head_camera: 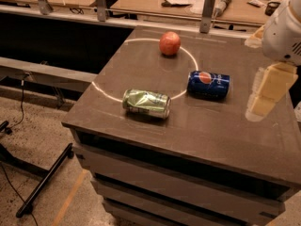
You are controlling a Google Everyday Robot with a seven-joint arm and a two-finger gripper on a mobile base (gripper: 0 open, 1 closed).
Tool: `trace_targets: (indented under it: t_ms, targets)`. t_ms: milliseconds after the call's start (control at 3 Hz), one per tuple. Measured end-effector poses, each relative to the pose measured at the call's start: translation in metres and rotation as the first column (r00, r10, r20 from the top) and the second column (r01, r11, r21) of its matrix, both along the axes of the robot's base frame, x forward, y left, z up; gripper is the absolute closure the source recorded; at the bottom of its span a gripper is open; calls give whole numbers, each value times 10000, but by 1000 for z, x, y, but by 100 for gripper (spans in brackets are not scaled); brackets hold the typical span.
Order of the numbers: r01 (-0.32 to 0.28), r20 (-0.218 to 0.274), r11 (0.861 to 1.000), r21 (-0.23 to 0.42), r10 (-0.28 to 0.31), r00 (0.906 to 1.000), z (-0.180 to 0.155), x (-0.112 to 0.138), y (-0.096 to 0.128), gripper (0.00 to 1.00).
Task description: Pick pepsi can
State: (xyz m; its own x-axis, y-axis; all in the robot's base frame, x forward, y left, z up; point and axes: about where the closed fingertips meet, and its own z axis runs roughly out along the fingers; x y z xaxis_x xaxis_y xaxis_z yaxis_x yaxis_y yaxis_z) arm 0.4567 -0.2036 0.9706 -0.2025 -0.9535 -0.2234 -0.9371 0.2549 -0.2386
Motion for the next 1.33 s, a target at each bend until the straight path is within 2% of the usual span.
trace_targets:
  t_ms: [333, 1333]
  targets:
    - [-284, -440, 9995, 139, 290, 9986, -25, 36, 20, 0]
    - [-377, -960, 9963, 773, 451, 9944, -82, 123, 62, 0]
